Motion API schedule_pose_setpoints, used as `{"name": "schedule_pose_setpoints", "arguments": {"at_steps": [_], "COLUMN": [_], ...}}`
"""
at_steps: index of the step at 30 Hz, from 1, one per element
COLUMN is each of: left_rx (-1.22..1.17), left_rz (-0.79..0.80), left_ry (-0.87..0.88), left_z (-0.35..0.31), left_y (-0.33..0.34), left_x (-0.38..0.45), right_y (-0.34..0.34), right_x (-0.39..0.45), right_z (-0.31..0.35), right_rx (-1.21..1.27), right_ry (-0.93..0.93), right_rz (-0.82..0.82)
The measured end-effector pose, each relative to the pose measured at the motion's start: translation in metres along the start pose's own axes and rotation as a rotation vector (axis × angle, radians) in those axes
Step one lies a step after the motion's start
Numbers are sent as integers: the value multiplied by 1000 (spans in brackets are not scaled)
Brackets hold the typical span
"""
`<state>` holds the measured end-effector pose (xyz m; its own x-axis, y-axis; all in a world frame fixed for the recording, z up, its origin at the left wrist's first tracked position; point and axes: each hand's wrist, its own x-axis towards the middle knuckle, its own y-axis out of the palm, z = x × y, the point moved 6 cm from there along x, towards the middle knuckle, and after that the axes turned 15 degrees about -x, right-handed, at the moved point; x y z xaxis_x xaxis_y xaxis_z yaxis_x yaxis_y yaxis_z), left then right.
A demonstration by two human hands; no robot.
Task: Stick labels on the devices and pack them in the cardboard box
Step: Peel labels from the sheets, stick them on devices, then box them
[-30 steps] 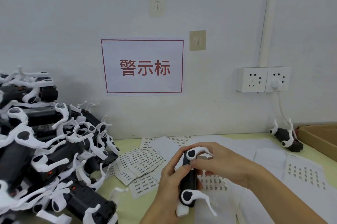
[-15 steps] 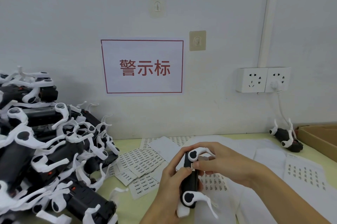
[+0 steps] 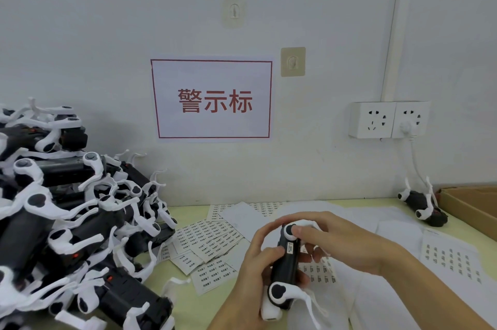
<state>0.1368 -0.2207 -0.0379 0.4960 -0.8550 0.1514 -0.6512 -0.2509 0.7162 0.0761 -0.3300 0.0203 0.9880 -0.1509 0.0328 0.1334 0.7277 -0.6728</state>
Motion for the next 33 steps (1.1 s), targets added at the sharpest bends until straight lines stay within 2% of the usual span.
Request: {"name": "schedule_pose_setpoints", "arguments": {"at_steps": [2, 7, 10, 13, 18, 26, 33], "left_rx": [-26, -131, -238, -205, -154, -115, -31], "left_rz": [-51, -212, -293, -343, -448, -485, -441], "left_ry": [2, 11, 33, 66, 135, 154, 172], "left_z": [-1, 0, -2, -3, -5, -4, -6], "left_y": [-2, -15, -22, -23, -31, -34, -29], "left_x": [0, 0, 0, 1, 3, 6, 4], "right_y": [-3, -15, -13, -12, -13, -24, -23], "right_x": [3, 10, 13, 14, 8, -8, -8], "right_z": [-6, -18, -21, -25, -29, -33, -33], "right_rx": [46, 183, 265, 400, 562, 392, 373], "right_ry": [19, 44, 29, 22, 34, 87, 99], "right_rz": [-42, -282, -327, -338, -227, 12, 51]}}
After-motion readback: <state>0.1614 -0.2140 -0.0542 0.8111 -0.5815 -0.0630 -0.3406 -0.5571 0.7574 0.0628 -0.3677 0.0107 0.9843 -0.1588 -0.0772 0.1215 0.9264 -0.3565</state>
